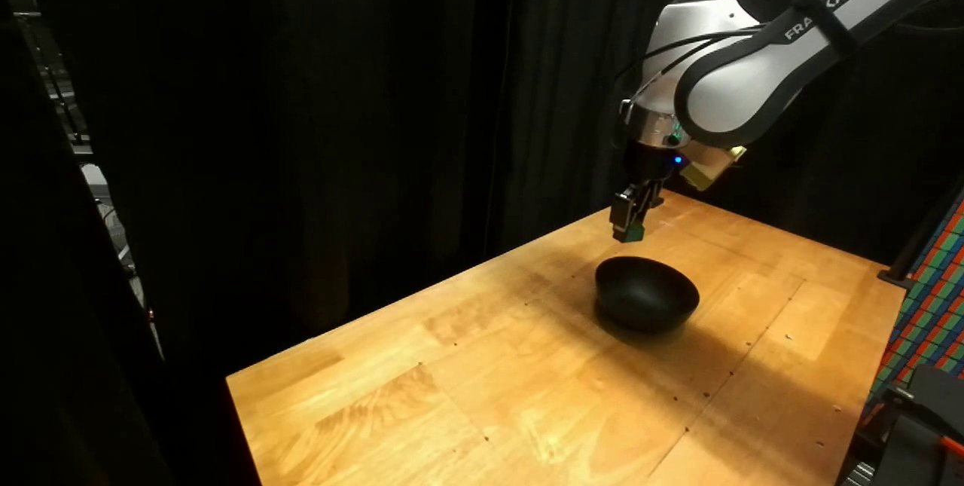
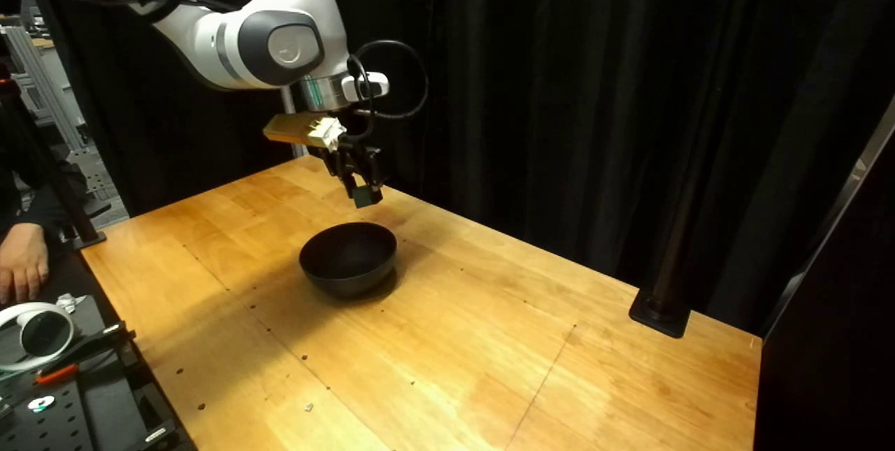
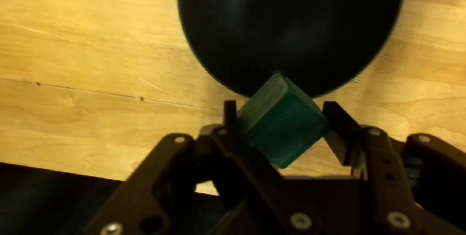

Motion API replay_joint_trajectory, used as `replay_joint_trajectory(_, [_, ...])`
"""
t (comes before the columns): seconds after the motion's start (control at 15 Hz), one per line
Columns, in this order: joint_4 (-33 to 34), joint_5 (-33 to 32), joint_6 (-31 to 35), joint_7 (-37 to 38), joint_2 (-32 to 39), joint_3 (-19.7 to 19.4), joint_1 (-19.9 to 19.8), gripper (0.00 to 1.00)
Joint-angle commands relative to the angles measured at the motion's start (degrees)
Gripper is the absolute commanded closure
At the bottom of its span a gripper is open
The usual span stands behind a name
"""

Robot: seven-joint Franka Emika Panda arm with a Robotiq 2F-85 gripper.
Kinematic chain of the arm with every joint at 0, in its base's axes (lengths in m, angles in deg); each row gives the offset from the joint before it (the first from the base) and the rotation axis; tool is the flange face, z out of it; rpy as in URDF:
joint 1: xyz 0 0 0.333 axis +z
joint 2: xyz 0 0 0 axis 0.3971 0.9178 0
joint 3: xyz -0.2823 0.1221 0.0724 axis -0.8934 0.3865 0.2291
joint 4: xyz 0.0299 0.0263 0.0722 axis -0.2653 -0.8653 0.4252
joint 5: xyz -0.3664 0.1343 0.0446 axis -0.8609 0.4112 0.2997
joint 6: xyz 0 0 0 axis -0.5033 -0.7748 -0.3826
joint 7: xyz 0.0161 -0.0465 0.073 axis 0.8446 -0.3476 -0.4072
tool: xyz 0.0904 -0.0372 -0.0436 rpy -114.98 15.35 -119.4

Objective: Pick up the green object from the table and put it in the bowl

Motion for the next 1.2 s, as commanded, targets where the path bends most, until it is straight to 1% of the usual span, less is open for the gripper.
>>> replay_joint_trajectory(0.0, [2.3,0.5,-7.5,0.8,1.1,-0.9,-1.8,0.66])
replay_joint_trajectory(0.2, [3.9,6.1,-17.2,-3.6,1.8,0.6,-4.6,0.66])
replay_joint_trajectory(0.27, [4.0,6.4,-18.0,-2.9,1.8,0.4,-4.7,0.21])
replay_joint_trajectory(0.33, [4.4,8.1,-20.0,-4.5,1.6,0.8,-5.4,0.14])
replay_joint_trajectory(0.47, [4.4,10.4,-21.3,-6.5,0.5,1.1,-6.3,0.02])
replay_joint_trajectory(0.53, [4.4,11.3,-21.6,-7.3,0.0,1.2,-6.6,0.00])
replay_joint_trajectory(0.67, [4.2,12.8,-22.2,-9.2,-1.8,1.2,-7.5,0.00])
replay_joint_trajectory(0.8, [3.2,14.0,-22.6,-11.6,-5.2,0.8,-8.6,0.00])
replay_joint_trajectory(1.0, [1.6,19.7,-23.8,-18.1,-10.0,0.6,-11.1,0.01])
replay_joint_trajectory(1.07, [3.7,16.1,-22.4,-13.9,-5.4,0.3,-9.3,0.00])
replay_joint_trajectory(1.13, [3.6,16.6,-22.7,-14.6,-6.5,0.1,-9.7,0.00])
